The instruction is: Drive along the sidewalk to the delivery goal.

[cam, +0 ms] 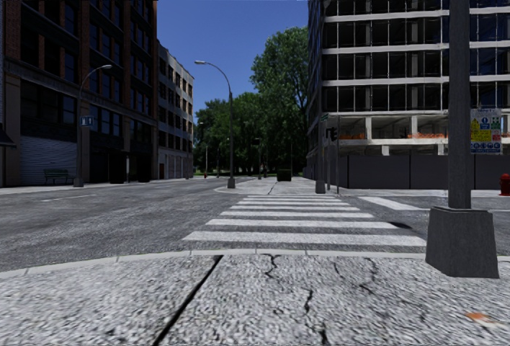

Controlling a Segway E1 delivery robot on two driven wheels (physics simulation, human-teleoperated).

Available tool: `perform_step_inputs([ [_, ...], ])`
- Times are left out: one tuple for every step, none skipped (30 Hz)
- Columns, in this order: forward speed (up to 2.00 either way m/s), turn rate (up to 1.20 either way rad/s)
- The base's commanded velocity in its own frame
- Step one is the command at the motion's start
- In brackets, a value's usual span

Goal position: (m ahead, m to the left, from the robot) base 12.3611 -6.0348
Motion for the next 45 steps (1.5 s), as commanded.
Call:
perform_step_inputs([
  [2.0, -0.36],
  [2.0, -0.36],
  [2.0, -0.36],
  [2.0, -0.36],
  [2.0, -0.36],
  [2.0, -0.36],
  [2.0, -0.36],
  [2.0, -0.36],
  [2.0, -0.36],
  [2.0, -0.36],
  [2.0, -0.36],
  [2.0, -0.36],
  [2.0, -0.36],
  [2.0, -0.36],
  [2.0, -0.36],
  [2.0, -0.36],
  [2.0, -0.36],
  [2.0, -0.36],
  [2.0, -0.36],
  [2.0, -0.36],
  [2.0, -0.3],
  [2.0, -0.3],
  [2.0, -0.1],
  [2.0, 0.0],
  [2.0, 0.0],
  [2.0, 0.0],
  [2.0, 0.0],
  [2.0, 0.0],
  [2.0, 0.0],
  [2.0, 0.0],
  [2.0, 0.0],
  [2.0, 0.0],
  [2.0, 0.0],
  [2.0, 0.0],
  [2.0, 0.0],
  [2.0, 0.0],
  [2.0, 0.0],
  [2.0, 0.0],
  [2.0, 0.0],
  [2.0, 0.0],
  [2.0, 0.0],
  [2.0, 0.0],
  [2.0, 0.0],
  [2.0, 0.0],
  [2.0, 0.0],
])
